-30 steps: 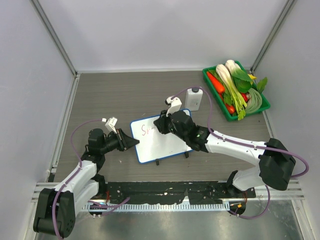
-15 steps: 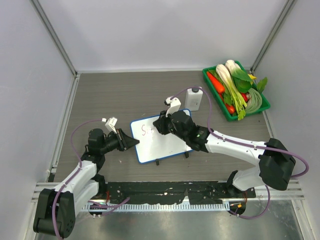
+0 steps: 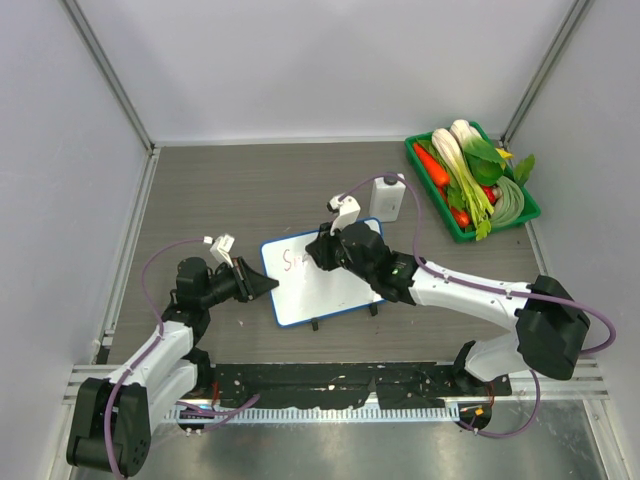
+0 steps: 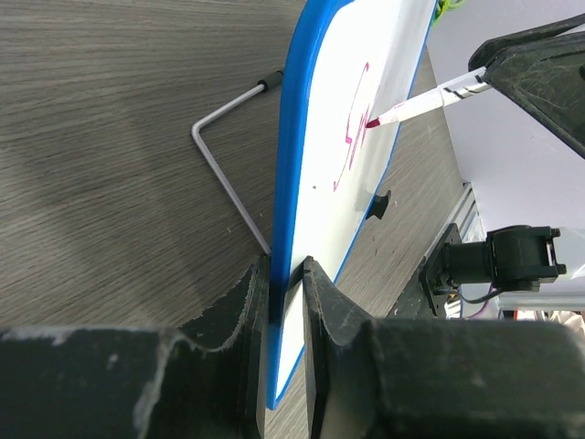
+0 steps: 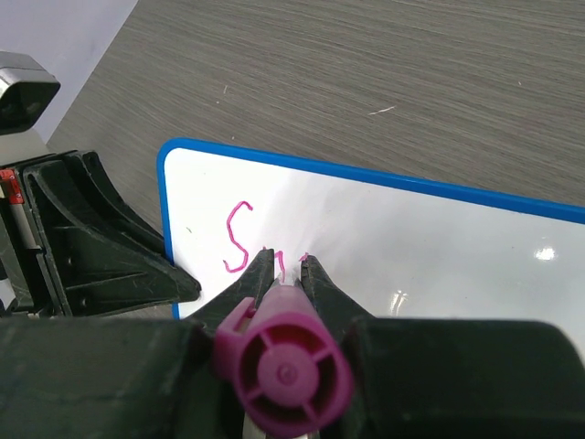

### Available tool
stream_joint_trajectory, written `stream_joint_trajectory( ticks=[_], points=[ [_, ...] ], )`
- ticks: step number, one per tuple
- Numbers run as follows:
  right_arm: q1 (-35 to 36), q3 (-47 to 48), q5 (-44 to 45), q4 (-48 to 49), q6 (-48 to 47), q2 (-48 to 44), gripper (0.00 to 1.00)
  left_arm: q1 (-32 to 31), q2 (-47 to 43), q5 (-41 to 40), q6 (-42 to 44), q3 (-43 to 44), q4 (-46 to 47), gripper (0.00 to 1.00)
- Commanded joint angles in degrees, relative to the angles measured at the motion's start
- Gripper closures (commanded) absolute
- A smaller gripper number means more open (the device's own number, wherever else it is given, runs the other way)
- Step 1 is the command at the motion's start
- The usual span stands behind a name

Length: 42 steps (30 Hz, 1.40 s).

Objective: Write a sentence on the whiteboard
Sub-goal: Write with the whiteboard marker on the whiteboard.

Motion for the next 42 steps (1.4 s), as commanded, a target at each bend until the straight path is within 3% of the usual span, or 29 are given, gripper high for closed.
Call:
stream_joint_trajectory(
  ticks=[1,22,42],
  points=[
    [-0.1,-0.1,1.4,2.4,-0.3,-0.2,0.99,0.0,-1.2,-1.1,1.0,-0.1,1.1,1.00],
    [-0.1,0.0,8.4,0.3,0.0,-1.9,0.99,0.0,-1.5,-1.1,1.0,-0.2,1.0,1.00],
    [-0.1,-3.8,3.8,-0.5,1.1,-2.9,0.99,0.0,-1.0,-1.0,1.0,-0.1,1.2,1.00]
  ],
)
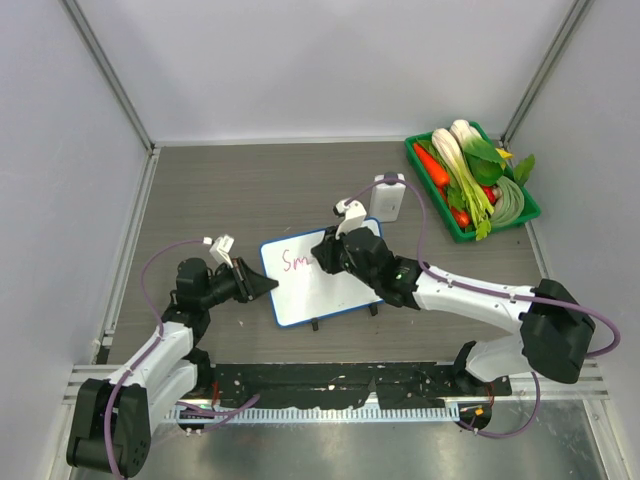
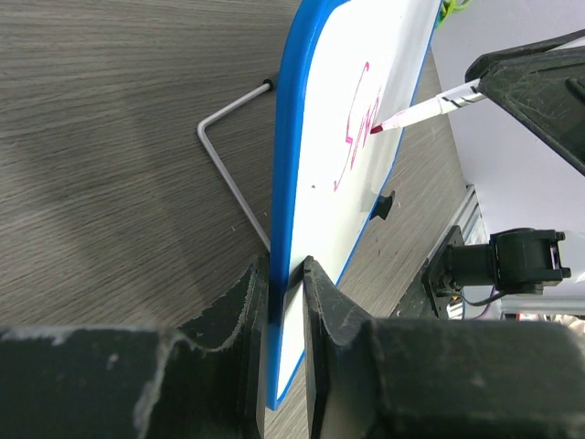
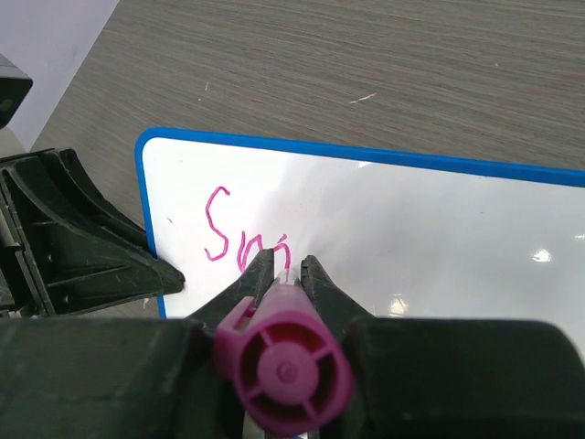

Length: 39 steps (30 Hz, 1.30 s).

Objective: Write a sentence on the whiteboard
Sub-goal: Write with the whiteboard marker on the whiteboard.

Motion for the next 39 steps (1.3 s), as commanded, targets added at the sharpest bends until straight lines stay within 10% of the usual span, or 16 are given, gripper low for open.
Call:
stream_joint_trajectory(
  ticks=[1,39],
  points=[
    [-0.2,-1.0,1.1,-0.8,-0.5,-1.2,0.99,-0.1,-0.7,-0.5,1.0,0.2,1.6,1.00],
    [-0.4,3.7,4.2,1.1,-1.6,-0.3,0.99,-0.1,-0.5,-0.5,1.0,0.2,1.7,1.00]
  ],
)
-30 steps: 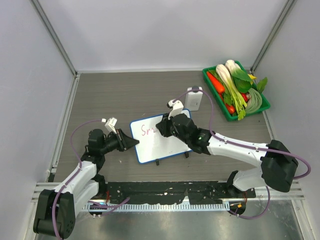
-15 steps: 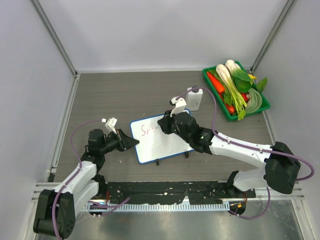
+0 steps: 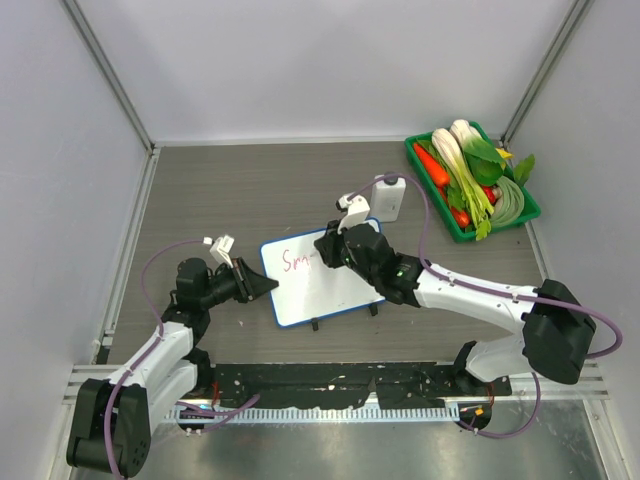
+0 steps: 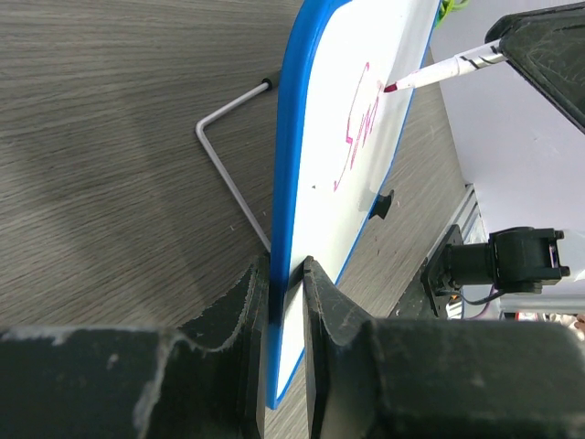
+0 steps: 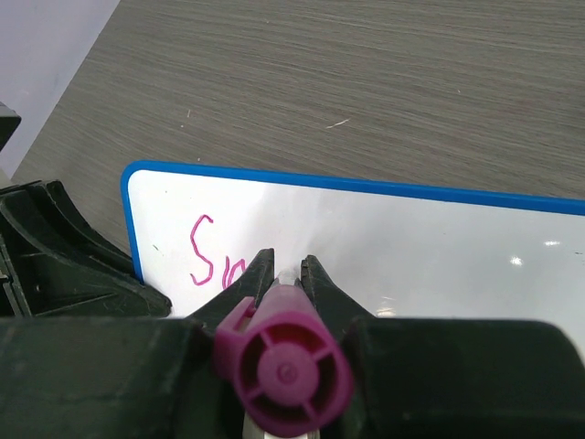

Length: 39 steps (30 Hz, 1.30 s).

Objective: Write a sentence on the whiteboard
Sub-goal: Write with the whiteboard marker on the whiteboard.

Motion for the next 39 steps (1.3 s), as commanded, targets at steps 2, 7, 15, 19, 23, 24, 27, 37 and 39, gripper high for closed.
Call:
stream_joint_trajectory(
  ticks=[2,7,15,19,23,24,27,37,39],
  points=[
    [-0.1,2.3,1.0,1.4,-0.6,0.3,0.99,-0.1,-0.6,-0.6,0.9,0.2,1.6,1.00],
    [-0.2,1.2,0.3,1.0,-0.6,0.0,0.98,-0.1,-0.7,-0.7,1.0,0.2,1.6,1.00],
    [-0.2,-0.5,-1.0,0.1,-0.9,-1.1,0.99,0.0,-0.7,-0.7,0.9,0.2,1.6,1.00],
    [-0.3,-1.2,-2.1,0.0,-0.7,-1.2,0.99,-0.1,-1.0,-0.7,0.9,0.1,1.6,1.00],
    [-0.3,-1.6,-2.6,0.0,-0.8,-1.6,0.99,0.0,-0.9,-0.7,0.9,0.1,1.4,1.00],
    [-0.2,-1.8,-2.7,0.1,-0.8,-1.8,0.99,0.0,-0.9,-0.7,0.9,0.1,1.4,1.00],
    [-0.2,-2.0,-2.8,0.5,-0.9,-2.0,0.98,0.0,-0.8,-0.8,0.9,0.1,1.5,1.00],
    [-0.3,0.0,-4.0,3.0,0.8,-4.1,0.99,0.0,-0.5,-0.8,0.9,0.2,1.6,1.00],
    [-0.3,1.0,-3.4,3.2,0.8,-4.2,0.99,0.0,-0.4,-0.7,0.9,0.2,1.6,1.00]
  ],
)
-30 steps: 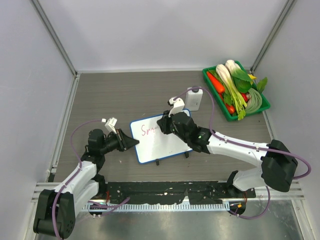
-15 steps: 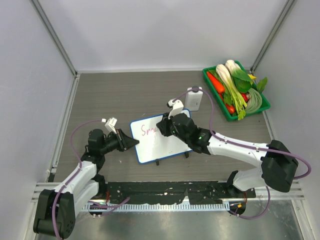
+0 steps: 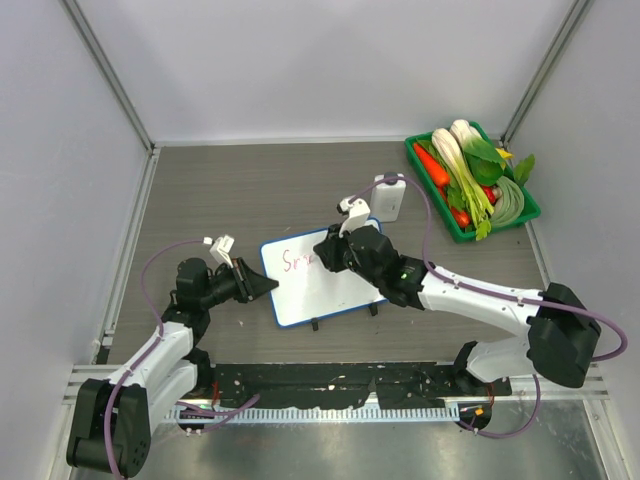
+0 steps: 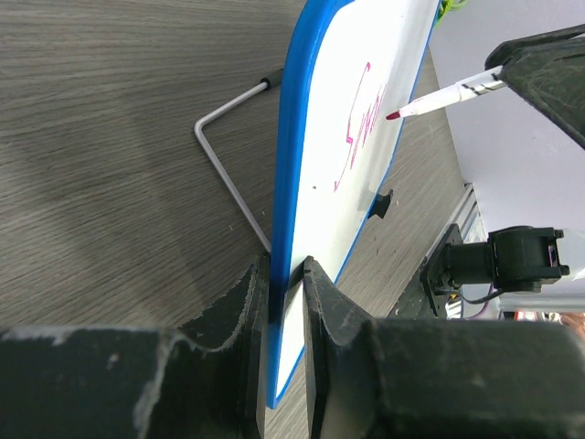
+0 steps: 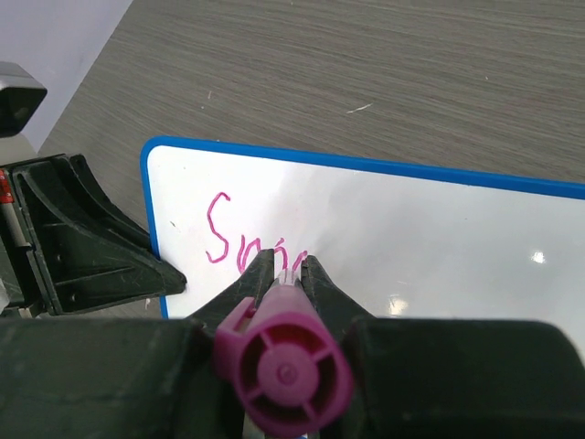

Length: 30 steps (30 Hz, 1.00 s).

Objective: Write a sentence on the whiteboard
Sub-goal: Write with the whiteboard marker on the whiteboard.

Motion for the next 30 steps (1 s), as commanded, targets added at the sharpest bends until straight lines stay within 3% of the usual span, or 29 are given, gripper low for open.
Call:
stream_joint_trajectory(
  ticks=[1,19,30],
  points=[
    [-0.3,2.7,1.0,3.3,0.6,-2.8,0.99,0.0,-0.5,-0.7,0.9,0.2,1.6,1.00],
    [-1.0,4.6,5.4,1.5,0.2,3.1,0.98,0.0,-0.4,-0.5,1.0,0.2,1.8,1.00],
    [-1.0,3.4,6.4,2.3,1.0,-1.4,0.99,0.0,-0.4,-0.6,0.9,0.2,1.7,1.00]
  ],
)
